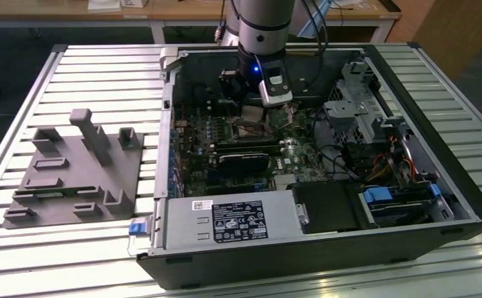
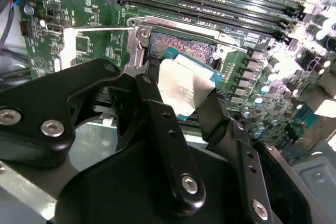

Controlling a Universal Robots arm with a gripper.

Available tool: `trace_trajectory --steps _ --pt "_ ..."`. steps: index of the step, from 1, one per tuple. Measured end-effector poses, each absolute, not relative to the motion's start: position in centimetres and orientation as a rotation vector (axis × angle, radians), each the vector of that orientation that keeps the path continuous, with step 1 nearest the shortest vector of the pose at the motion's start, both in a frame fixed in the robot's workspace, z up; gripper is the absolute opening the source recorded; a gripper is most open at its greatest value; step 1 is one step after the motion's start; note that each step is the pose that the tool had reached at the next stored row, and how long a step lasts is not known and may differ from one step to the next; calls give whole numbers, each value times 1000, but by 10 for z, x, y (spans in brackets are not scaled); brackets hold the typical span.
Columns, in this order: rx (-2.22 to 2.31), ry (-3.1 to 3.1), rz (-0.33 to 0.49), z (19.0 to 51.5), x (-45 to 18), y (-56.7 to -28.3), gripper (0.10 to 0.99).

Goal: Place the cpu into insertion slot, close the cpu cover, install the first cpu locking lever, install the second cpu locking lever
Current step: 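Place the cpu into insertion slot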

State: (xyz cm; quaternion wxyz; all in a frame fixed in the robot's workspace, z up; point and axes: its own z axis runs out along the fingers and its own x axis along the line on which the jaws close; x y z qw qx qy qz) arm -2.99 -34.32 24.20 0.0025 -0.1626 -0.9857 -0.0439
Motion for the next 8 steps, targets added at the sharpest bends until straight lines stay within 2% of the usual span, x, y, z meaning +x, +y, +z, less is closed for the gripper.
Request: trace_trajectory --steps 8 --pt "-670 -3066 -138 242 -30 -343 537"
